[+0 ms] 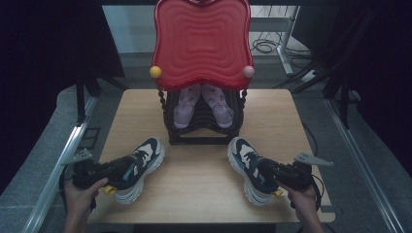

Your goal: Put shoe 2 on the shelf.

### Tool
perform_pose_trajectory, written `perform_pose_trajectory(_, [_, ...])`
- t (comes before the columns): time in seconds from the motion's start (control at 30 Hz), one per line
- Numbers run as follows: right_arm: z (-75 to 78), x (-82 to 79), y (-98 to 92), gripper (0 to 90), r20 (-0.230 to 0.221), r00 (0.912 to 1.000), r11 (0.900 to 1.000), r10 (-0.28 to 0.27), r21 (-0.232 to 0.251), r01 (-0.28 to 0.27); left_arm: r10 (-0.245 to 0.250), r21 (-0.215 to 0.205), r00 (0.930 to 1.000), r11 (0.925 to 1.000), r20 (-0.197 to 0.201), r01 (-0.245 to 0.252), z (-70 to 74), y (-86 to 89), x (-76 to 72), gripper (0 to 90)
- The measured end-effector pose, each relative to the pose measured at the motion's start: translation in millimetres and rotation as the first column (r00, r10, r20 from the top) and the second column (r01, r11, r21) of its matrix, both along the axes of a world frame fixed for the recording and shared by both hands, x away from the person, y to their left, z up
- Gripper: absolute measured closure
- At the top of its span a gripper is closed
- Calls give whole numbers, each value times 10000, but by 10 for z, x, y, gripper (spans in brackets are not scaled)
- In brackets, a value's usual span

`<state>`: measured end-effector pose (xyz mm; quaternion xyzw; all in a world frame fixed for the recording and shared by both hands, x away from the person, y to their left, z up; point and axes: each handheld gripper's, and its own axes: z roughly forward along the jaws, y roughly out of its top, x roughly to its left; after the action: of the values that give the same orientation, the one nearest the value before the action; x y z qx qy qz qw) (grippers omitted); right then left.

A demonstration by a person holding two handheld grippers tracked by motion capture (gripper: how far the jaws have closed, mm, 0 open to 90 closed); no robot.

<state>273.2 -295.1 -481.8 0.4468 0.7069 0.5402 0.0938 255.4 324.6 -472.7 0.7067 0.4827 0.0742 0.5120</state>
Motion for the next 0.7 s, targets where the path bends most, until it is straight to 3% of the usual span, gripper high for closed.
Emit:
perform_pose_trajectory(0.2, [-7,-47,-149,726,49,9978,9973,-659,342,657,82,-125,9999,9999,120,-80,19,3,-1,693])
perform_pose_trajectory(0.33, [18,-60,-221,726,312,9938,9922,-1067,675,1044,151,-243,9996,9996,228,-146,32,14,2,693])
perform_pose_trajectory(0.7, [45,-55,-357,726,485,9852,9800,-1642,1220,1573,609,-472,9973,9971,410,-589,41,42,0,692])
